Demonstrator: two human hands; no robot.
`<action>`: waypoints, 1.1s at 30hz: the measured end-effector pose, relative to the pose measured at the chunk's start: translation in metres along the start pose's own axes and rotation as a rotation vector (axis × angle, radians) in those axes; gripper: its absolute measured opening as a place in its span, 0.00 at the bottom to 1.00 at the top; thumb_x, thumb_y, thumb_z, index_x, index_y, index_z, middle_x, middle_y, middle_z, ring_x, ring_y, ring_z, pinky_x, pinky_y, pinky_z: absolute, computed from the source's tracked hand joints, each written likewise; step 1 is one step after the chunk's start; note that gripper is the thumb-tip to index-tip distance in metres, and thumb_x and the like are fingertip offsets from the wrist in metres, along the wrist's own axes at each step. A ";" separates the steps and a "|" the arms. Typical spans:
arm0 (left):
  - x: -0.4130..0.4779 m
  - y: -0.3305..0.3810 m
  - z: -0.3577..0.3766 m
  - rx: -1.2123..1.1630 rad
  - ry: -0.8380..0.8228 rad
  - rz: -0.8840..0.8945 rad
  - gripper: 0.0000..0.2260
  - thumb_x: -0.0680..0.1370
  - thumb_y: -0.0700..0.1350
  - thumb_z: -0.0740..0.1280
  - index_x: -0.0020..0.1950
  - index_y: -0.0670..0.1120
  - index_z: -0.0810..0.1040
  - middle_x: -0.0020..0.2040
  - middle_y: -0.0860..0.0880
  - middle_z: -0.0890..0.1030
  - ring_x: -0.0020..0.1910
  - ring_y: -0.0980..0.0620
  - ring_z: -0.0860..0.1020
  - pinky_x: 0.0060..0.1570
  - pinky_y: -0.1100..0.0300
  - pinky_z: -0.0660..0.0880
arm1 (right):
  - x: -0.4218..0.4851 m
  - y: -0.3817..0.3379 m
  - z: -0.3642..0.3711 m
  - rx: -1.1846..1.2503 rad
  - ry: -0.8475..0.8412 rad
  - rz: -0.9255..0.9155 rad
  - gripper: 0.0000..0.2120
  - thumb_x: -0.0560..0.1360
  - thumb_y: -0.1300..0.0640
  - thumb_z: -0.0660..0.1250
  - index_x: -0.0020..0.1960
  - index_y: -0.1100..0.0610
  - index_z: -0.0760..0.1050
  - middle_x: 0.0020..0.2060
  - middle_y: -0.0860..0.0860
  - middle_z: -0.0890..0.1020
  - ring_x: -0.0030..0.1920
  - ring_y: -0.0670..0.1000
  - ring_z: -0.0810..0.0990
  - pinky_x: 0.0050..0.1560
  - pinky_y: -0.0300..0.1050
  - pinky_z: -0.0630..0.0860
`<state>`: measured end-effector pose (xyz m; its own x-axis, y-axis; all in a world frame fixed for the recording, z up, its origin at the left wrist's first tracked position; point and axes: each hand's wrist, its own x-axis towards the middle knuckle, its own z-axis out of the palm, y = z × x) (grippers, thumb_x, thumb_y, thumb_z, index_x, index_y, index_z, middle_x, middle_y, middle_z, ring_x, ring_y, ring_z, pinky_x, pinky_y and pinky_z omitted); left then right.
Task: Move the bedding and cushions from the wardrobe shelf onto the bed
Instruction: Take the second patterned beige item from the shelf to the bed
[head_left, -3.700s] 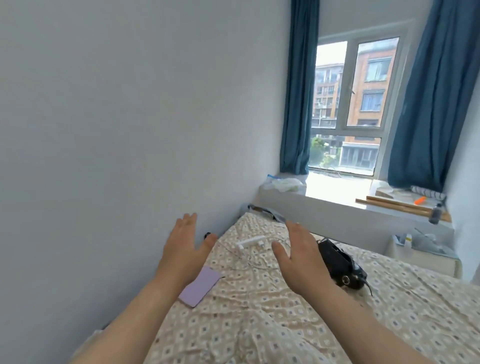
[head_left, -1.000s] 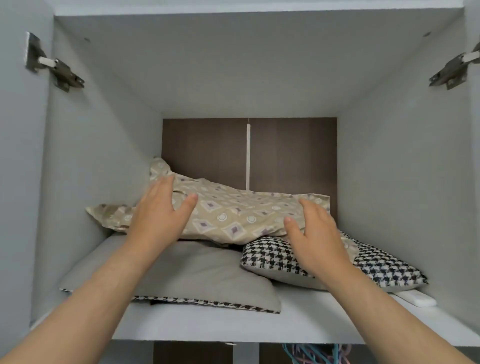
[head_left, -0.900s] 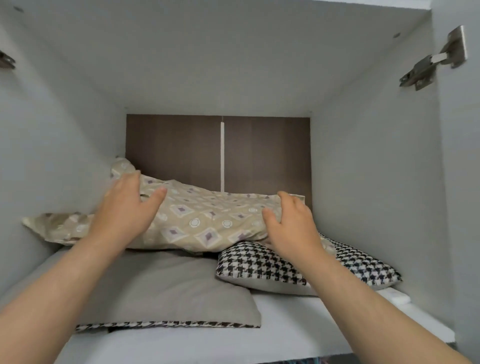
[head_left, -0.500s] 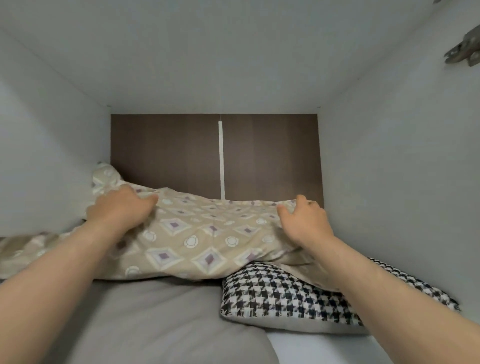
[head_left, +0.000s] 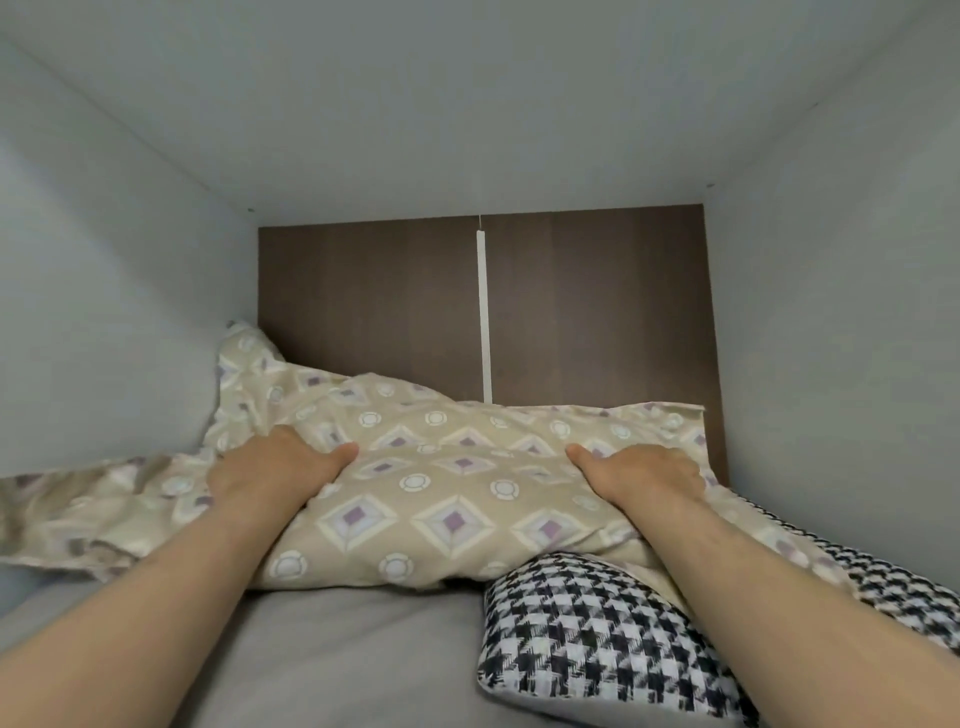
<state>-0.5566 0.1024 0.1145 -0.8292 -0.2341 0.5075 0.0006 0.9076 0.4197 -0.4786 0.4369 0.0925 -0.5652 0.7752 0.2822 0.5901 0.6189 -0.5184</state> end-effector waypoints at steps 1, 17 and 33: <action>-0.001 0.000 0.003 0.012 0.021 0.000 0.42 0.63 0.77 0.56 0.65 0.47 0.71 0.59 0.44 0.79 0.58 0.40 0.76 0.54 0.48 0.71 | 0.000 0.003 0.001 -0.035 0.007 0.018 0.61 0.54 0.15 0.47 0.70 0.59 0.69 0.66 0.59 0.73 0.64 0.60 0.71 0.62 0.54 0.67; -0.031 -0.022 0.002 -0.501 0.303 0.204 0.20 0.73 0.63 0.62 0.47 0.46 0.75 0.47 0.42 0.82 0.48 0.39 0.78 0.44 0.51 0.72 | -0.043 0.027 -0.029 0.291 0.318 -0.260 0.26 0.70 0.33 0.65 0.45 0.57 0.71 0.40 0.54 0.80 0.40 0.57 0.74 0.39 0.48 0.71; -0.154 -0.034 -0.123 -0.808 0.493 0.300 0.19 0.73 0.61 0.66 0.45 0.44 0.75 0.44 0.40 0.80 0.45 0.36 0.76 0.42 0.47 0.72 | -0.191 0.109 -0.185 0.469 0.622 -0.357 0.26 0.67 0.32 0.66 0.49 0.54 0.75 0.42 0.53 0.82 0.45 0.59 0.80 0.42 0.52 0.76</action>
<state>-0.3601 0.0650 0.1151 -0.4075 -0.3189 0.8557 0.7052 0.4854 0.5167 -0.1997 0.3800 0.1319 -0.1715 0.5568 0.8127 0.0598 0.8293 -0.5556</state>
